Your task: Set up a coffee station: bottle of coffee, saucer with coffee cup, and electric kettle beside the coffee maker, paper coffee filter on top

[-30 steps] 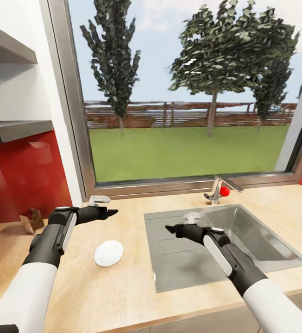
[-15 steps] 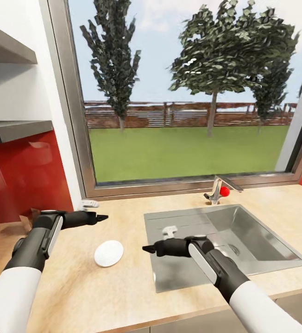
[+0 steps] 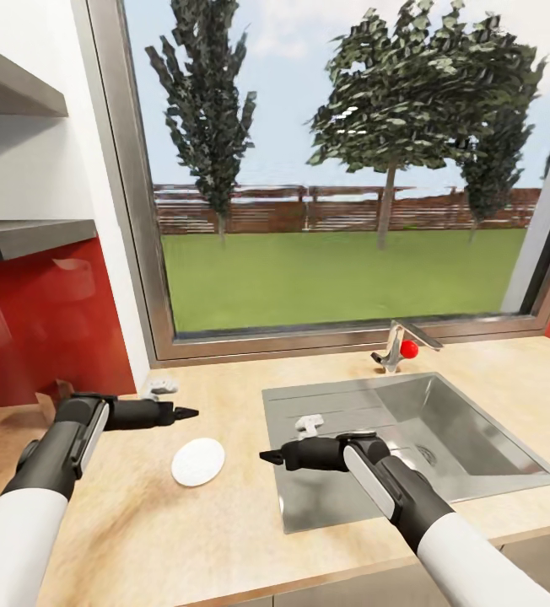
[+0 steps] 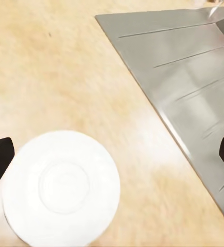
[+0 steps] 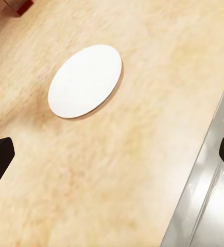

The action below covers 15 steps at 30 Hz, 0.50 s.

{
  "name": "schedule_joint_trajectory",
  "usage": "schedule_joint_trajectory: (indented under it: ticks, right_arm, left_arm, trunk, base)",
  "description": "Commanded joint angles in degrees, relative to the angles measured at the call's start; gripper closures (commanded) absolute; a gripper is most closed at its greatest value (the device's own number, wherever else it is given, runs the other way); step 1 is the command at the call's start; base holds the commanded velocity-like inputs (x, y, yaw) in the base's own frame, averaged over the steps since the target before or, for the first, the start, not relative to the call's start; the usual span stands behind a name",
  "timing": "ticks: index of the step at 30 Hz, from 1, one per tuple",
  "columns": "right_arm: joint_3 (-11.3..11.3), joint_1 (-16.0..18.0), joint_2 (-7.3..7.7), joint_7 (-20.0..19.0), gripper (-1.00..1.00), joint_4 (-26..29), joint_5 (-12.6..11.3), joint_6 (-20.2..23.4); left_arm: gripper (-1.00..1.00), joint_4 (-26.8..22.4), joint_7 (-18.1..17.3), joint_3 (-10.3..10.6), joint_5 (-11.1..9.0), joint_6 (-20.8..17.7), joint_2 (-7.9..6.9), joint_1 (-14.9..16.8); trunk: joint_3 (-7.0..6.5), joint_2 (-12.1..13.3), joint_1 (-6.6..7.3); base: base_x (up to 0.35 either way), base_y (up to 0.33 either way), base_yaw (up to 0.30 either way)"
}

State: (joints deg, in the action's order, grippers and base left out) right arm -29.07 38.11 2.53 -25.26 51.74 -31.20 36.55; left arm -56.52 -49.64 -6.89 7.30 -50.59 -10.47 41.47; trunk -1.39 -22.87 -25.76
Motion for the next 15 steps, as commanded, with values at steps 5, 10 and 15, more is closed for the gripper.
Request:
schedule_joint_trajectory:
  ticks: [5,10,15]
  right_arm:
    - [-0.1,0.0,0.07,0.0,-1.00,0.1,-0.2,0.2]
    - [-0.1,0.0,0.05,0.0,-1.00,0.2,-0.3,0.2]
    - [-0.2,0.0,0.02,0.0,-1.00,0.3,-0.3,0.2]
  left_arm:
    - [-1.00,0.2,-0.7,-0.1,0.7,-0.1,0.09,-0.1]
    - [-1.00,0.6,-0.8,-0.2,0.6,0.1,0.07,-0.5]
    - [-1.00,0.7,-0.9,-0.2,0.5,0.1,0.23,-0.8]
  trunk:
    - [0.03,0.0,-0.02]
    - [0.03,0.0,-0.02]
    - [0.04,0.0,-0.02]
  base:
    - [0.000,0.000,0.000]
    - [0.000,0.000,0.000]
    - [0.000,0.000,0.006]
